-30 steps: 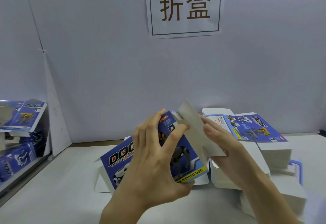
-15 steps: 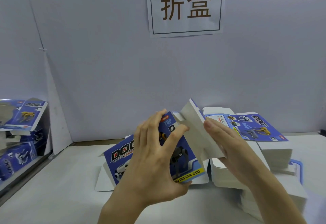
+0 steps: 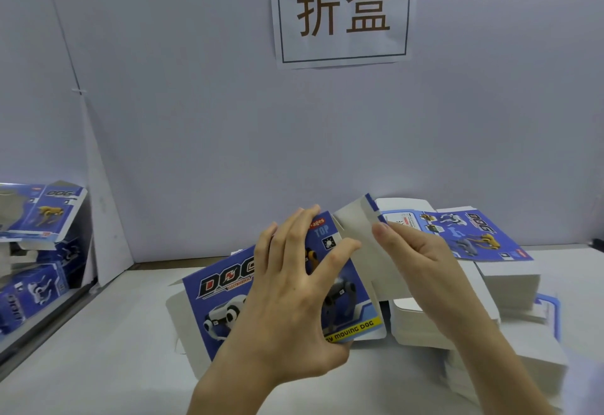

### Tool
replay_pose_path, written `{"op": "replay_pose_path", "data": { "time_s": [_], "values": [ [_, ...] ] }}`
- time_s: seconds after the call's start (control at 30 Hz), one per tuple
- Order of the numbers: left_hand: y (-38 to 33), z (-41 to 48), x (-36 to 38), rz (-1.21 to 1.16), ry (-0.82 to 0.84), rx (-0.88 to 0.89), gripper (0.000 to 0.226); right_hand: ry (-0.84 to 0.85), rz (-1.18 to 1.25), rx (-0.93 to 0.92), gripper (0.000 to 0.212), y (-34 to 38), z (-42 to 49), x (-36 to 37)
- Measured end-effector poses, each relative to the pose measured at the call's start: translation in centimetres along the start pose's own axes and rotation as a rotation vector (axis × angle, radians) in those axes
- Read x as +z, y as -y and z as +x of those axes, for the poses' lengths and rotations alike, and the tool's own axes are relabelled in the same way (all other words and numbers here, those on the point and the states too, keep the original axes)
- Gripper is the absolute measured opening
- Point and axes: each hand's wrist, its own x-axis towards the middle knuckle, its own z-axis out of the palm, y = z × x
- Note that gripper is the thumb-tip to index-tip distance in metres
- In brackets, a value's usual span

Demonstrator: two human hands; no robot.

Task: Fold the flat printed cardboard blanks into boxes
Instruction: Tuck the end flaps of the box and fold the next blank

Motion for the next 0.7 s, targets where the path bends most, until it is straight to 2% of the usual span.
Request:
{"op": "replay_pose_path", "data": {
  "time_s": [0.1, 0.23, 0.4, 0.47, 0.53, 0.6, 0.7],
  "values": [
    [0.1, 0.0, 0.0, 0.012, 0.000, -0.010, 0.104, -0.014, 0.008, 0.008, 0.031, -0.2, 0.0, 0.2],
    [0.6, -0.1, -0.1, -0.020, 0.004, -0.053, 0.101, 0.114, 0.100, 0.061, 0.014, 0.0, -0.1, 0.1],
    [1.0, -0.3, -0.6, -0.147, -0.004, -0.167, 0.098, 0.256, 0.335, 0.122, 0.038, -0.6, -0.1, -1.1],
    [0.9, -0.2, -0.7, -0.162, -0.022, -0.170, 0.099, 0.241, 0.237, 0.064, 0.041, -0.6, -0.2, -1.1],
    [0.7, -0.1, -0.6, -0.144, -0.045, -0.138, 0.097, 0.152, -0.002, -0.054, 0.049, -0.5, -0.4, -0.8],
    [0.5, 0.0, -0.6, -0.110, -0.061, -0.098, 0.095, 0.111, -0.142, -0.147, 0.054, -0.1, -0.4, -0.3],
    [0.5, 0.2, -0.6, -0.087, -0.088, -0.053, 0.092, 0.198, -0.238, -0.255, 0.060, 0.0, -0.7, 0.4]
  ]
}}
